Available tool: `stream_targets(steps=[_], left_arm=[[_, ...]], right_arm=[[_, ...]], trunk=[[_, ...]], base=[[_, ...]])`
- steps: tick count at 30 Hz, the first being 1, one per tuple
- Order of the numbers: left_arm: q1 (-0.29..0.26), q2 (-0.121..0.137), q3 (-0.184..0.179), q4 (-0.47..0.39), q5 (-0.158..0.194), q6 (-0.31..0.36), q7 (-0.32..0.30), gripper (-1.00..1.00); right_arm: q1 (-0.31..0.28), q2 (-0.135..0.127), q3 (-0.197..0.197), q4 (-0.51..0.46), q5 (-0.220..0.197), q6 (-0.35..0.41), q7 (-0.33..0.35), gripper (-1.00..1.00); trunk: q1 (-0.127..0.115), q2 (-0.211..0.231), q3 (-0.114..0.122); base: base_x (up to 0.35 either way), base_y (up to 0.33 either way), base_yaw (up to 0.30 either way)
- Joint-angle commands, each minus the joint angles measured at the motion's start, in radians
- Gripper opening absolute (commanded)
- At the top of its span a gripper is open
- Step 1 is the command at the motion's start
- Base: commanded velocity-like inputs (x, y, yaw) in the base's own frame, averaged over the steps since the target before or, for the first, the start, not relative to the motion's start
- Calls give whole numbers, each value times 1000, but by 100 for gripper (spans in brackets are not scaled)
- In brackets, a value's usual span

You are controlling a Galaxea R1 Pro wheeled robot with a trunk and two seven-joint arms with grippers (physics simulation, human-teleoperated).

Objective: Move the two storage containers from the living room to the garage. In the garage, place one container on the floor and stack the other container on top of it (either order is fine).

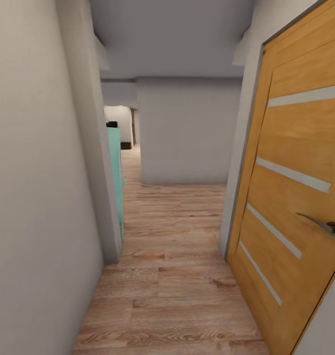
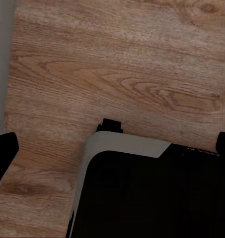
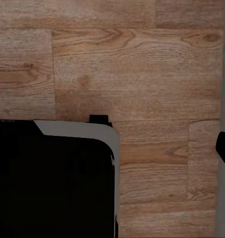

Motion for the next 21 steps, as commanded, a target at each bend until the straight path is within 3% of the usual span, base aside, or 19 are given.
stream_targets(steps=[1,8,21], left_arm=[[-1,0,-8,0,8,-2,2,100],[0,1,-8,0,8,0,2,100],[0,1,-7,0,7,7,1,100]], right_arm=[[-2,0,8,3,-7,-6,-2,100],[-2,-1,8,3,-8,-6,-2,100],[-2,-2,8,3,-8,-7,-2,100]], trunk=[[1,-1,-2],[1,-1,-2],[1,-1,-2]], base=[[287,-219,0],[301,-154,13],[320,-15,173]])
